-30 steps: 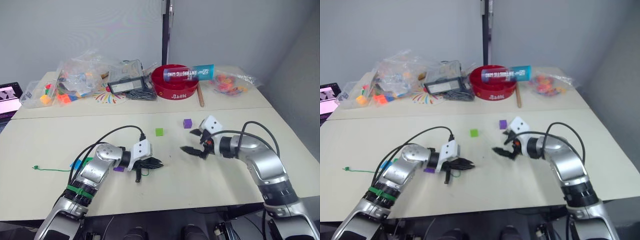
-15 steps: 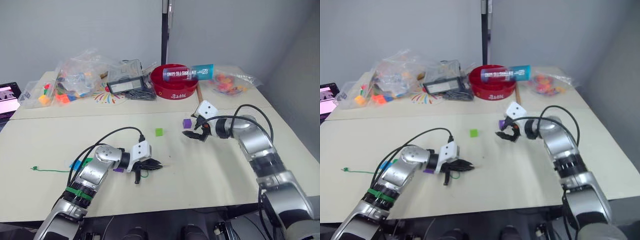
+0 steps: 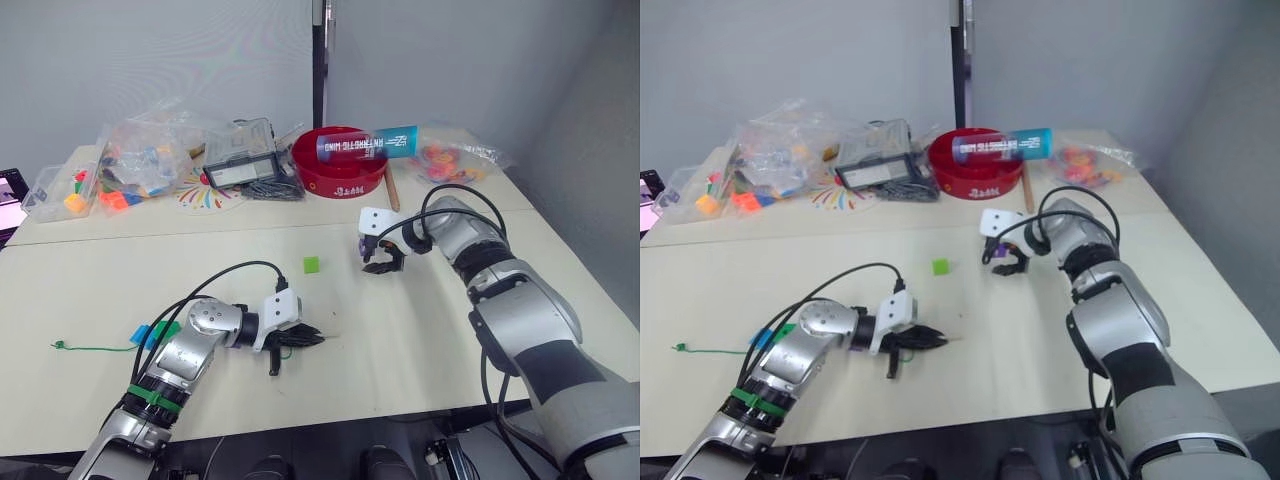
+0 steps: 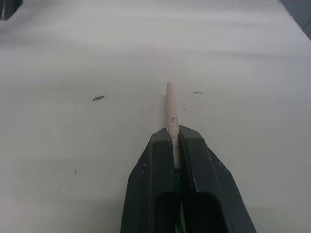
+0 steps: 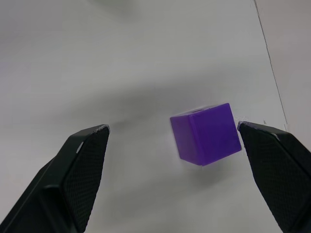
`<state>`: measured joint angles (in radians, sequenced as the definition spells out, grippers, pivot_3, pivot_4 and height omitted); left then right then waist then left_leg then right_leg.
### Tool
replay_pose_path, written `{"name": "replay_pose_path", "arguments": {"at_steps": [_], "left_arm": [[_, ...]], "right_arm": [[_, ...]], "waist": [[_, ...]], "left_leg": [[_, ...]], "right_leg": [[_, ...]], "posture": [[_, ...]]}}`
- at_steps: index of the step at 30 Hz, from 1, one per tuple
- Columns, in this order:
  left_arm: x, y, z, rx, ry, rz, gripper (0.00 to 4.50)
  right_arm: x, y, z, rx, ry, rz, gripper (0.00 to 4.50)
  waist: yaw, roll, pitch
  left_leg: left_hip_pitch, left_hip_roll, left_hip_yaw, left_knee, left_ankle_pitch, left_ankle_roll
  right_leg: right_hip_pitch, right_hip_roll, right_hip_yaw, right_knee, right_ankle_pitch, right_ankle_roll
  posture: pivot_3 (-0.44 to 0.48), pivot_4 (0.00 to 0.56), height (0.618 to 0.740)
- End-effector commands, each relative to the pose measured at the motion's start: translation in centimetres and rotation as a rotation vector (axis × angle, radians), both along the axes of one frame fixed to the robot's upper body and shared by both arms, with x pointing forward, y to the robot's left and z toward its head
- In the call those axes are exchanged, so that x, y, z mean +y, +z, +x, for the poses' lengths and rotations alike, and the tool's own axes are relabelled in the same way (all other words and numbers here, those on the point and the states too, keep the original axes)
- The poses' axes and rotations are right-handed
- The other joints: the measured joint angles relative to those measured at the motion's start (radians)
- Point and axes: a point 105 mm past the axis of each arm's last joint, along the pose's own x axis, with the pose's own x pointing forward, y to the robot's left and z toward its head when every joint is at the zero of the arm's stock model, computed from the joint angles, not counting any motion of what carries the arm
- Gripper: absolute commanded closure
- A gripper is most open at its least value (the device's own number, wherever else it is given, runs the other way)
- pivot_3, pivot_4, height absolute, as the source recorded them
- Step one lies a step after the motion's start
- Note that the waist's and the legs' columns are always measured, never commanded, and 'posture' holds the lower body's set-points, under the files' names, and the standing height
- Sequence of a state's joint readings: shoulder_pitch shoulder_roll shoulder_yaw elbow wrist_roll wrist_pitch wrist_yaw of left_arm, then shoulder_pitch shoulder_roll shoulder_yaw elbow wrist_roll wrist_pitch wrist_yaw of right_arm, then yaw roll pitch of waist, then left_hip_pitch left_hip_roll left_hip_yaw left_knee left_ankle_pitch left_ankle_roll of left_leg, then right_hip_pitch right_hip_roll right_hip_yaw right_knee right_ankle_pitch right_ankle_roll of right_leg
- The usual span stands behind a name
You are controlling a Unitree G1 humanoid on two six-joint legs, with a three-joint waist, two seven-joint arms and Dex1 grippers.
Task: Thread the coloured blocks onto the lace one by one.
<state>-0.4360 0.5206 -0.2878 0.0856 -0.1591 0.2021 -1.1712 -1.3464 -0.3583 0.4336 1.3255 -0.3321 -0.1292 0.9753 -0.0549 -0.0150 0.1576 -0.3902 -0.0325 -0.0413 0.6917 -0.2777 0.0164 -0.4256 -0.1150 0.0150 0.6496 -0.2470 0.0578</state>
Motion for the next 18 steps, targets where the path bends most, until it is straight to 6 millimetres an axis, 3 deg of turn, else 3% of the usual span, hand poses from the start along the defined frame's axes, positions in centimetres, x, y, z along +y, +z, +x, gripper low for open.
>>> {"name": "replay_pose_path", "arguments": {"at_steps": [1,4,5,10,18], "left_arm": [[0.0,0.9,-0.1,-0.028,0.003,-0.019,4.5],[0.1,0.9,-0.1,-0.027,0.012,-0.019,4.5],[0.1,0.9,-0.1,-0.026,0.014,-0.019,4.5],[0.1,0.8,-0.2,-0.025,0.021,-0.021,4.5],[0.2,0.7,-0.2,-0.02,0.019,-0.018,4.5]], "right_arm": [[-0.5,0.6,0.4,-0.022,-0.025,-0.031,0.02],[-0.3,0.5,0.4,-0.017,-0.043,-0.014,0.02],[-0.3,0.5,0.5,-0.018,-0.052,-0.007,0.52],[-0.3,0.7,0.8,-0.035,-0.084,0.033,2.08],[0.3,1.9,1.0,-0.073,-0.072,0.118,2.08]], "waist": [[0.002,0.0,0.0],[0.002,0.0,0.0],[0.001,0.0,0.0],[-0.002,0.0,0.0],[-0.006,0.0,0.0]], "left_leg": [[0.0,0.0,0.0,0.0,0.0,0.0],[0.0,0.0,0.0,0.0,0.0,0.0],[0.0,0.0,0.0,0.0,0.0,0.0],[0.0,0.0,0.0,0.0,0.0,0.0],[0.0,0.0,0.0,0.0,0.0,0.0]], "right_leg": [[0.0,0.0,0.0,0.0,0.0,0.0],[0.0,0.0,0.0,0.0,0.0,0.0],[0.0,0.0,0.0,0.0,0.0,0.0],[0.0,0.0,0.0,0.0,0.0,0.0],[0.0,0.0,0.0,0.001,0.0,0.0]], "posture": [[0.0,0.15,0.74],[0.0,0.15,0.74],[0.0,0.15,0.74],[0.0,0.15,0.74],[0.0,0.15,0.74]]}}
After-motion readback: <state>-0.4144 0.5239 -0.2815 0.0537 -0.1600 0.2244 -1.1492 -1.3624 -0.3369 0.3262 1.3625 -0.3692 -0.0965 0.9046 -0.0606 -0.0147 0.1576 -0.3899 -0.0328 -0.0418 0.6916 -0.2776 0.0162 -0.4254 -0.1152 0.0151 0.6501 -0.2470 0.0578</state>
